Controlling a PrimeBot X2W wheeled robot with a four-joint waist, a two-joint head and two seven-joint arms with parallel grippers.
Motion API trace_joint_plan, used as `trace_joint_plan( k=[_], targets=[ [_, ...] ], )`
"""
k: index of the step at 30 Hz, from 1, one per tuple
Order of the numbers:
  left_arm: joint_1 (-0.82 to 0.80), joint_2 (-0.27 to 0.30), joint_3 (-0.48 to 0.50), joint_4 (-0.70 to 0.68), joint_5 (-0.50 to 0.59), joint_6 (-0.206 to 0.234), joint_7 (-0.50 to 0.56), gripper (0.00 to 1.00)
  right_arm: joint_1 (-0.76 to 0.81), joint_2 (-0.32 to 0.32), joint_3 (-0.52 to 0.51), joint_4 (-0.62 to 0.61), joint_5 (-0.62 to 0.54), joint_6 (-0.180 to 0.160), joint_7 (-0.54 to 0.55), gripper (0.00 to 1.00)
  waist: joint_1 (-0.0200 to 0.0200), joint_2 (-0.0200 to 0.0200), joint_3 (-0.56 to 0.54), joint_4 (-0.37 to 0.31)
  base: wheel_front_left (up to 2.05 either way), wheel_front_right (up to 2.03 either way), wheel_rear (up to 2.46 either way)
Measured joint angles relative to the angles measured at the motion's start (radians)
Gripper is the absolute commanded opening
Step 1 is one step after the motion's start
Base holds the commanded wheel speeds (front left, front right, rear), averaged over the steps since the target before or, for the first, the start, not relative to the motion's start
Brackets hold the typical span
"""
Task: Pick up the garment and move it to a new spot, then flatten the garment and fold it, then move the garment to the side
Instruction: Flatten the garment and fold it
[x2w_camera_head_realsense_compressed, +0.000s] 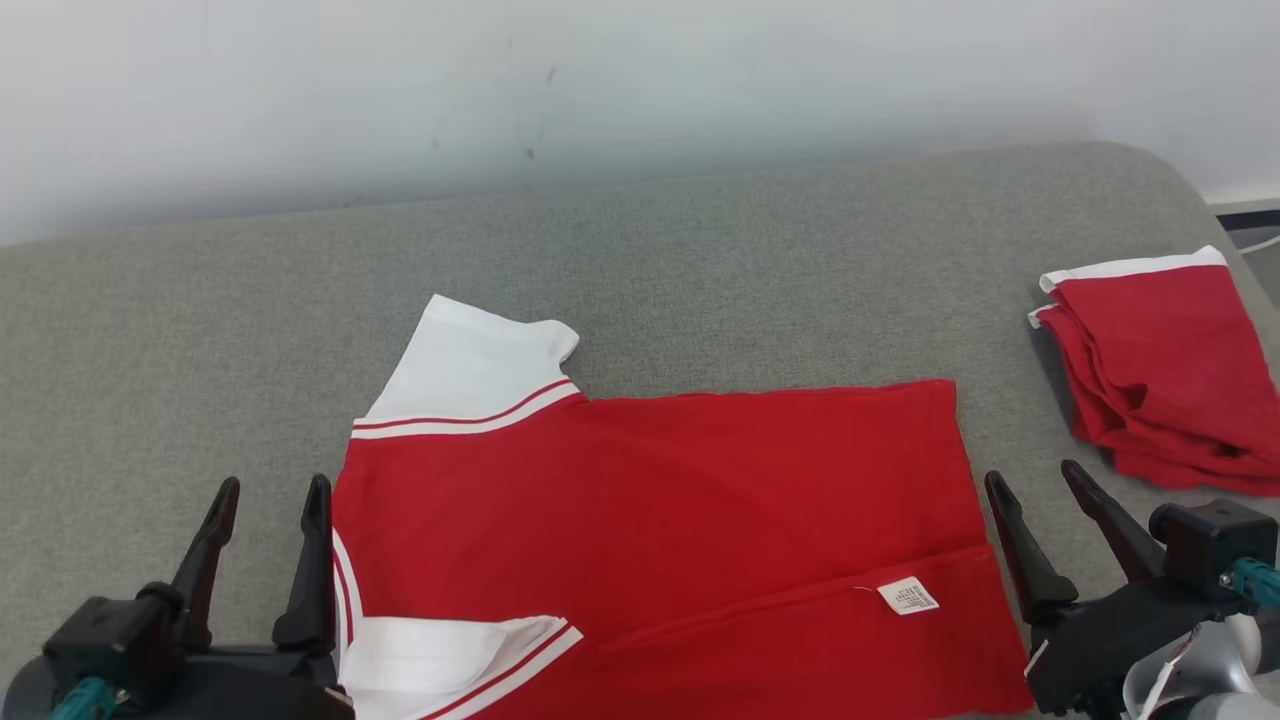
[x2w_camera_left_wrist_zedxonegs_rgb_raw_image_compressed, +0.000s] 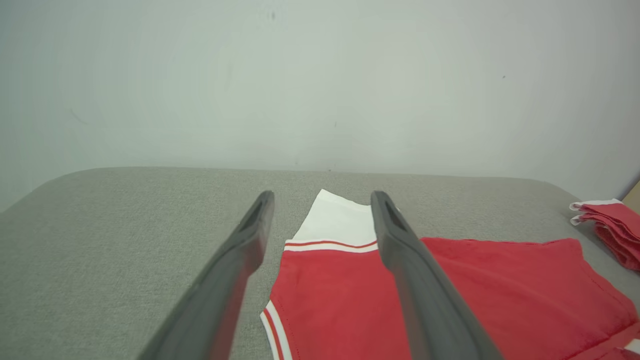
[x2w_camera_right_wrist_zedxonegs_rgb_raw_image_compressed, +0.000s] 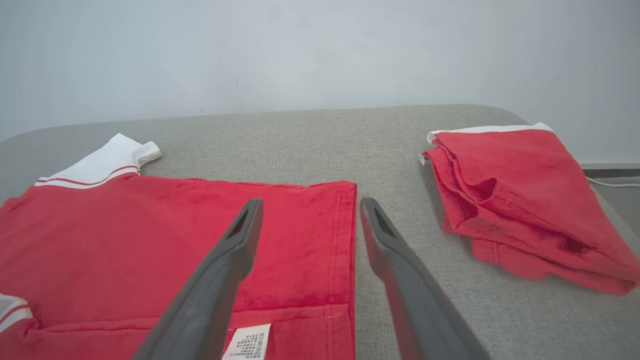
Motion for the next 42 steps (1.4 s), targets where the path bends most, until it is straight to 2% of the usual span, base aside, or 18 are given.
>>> trace_joint_plan(
  k=[7, 17, 36, 42],
  targets=[
    [-0.012, -0.012, -0.010, 0.091, 0.044, 0.019, -0.073, 1.00, -0.015, 0.035, 0.016, 0.072, -0.014, 0.006, -0.107, 1.00, -0.0001, 0.0000, -0.035, -0.008, 0.00, 0.00, 0.00],
    [0.022, -0.015, -0.010, 0.150, 0.055, 0.027, -0.139, 1.00, -0.015, 0.043, 0.020, 0.121, -0.048, 0.018, -0.229, 1.00, -0.0002, 0.0000, -0.068, -0.014, 0.00, 0.00, 0.00],
    [0.023, -0.017, -0.039, 0.162, 0.058, 0.025, -0.177, 1.00, -0.033, 0.041, 0.034, 0.140, -0.073, 0.041, -0.314, 1.00, -0.0001, 0.0000, -0.028, -0.013, 0.00, 0.00, 0.00],
    [-0.028, -0.012, -0.067, 0.196, 0.057, -0.011, -0.132, 1.00, -0.047, 0.038, 0.039, 0.110, -0.084, 0.045, -0.322, 1.00, 0.0000, 0.0000, 0.011, -0.005, 0.00, 0.00, 0.00]
  ],
)
